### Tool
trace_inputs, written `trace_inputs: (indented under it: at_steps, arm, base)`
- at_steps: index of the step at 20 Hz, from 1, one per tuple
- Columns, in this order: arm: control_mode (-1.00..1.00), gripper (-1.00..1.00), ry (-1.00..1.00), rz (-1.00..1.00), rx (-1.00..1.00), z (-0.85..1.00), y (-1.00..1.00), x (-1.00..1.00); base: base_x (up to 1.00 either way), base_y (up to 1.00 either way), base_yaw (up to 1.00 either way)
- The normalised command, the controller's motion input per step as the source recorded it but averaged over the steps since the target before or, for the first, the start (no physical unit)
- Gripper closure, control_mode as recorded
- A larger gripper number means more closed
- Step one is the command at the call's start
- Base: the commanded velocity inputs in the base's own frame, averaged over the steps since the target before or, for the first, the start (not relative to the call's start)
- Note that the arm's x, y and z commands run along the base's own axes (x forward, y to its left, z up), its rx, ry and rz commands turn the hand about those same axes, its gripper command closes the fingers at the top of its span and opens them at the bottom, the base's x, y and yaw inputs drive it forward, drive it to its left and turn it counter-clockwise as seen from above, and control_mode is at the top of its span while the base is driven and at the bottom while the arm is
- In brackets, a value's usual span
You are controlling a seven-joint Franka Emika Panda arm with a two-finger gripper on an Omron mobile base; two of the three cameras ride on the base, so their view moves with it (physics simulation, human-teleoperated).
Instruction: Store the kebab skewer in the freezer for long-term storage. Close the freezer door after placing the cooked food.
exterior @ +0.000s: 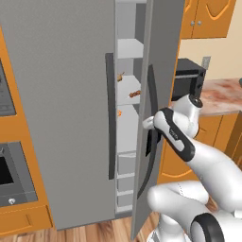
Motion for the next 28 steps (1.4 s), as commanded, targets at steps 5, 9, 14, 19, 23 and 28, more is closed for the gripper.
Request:
trace_inputs:
  at_steps: [5,9,14,19,23,28]
  arm:
    - [-1.0,-1.0,0.0,0.0,-0.05,0.36,0.0,0.0]
    - [-1.0,-1.0,0.02,0.04,0.0,0.0,-0.21,0.12]
    - [-1.0,-1.0,0.0,0.1,0.04,0.0,-0.24,0.13]
    - [-1.0,-1.0,0.0,0.03,0.0,0.0,0.02,0.09]
    - [-1.0,-1.0,0.01,0.0,0.0,0.0,0.25,0.18]
    - [-1.0,-1.0,0.0,0.0,0.0,0.0,0.22,0.33]
  base:
    - [0.0,0.0,0.0]
    - [0.0,0.0,0.0]
    - [0.0,0.0,0.0]
    - [0.0,0.0,0.0]
    - [0.0,0.0,0.0]
    - [0.0,0.0,0.0]
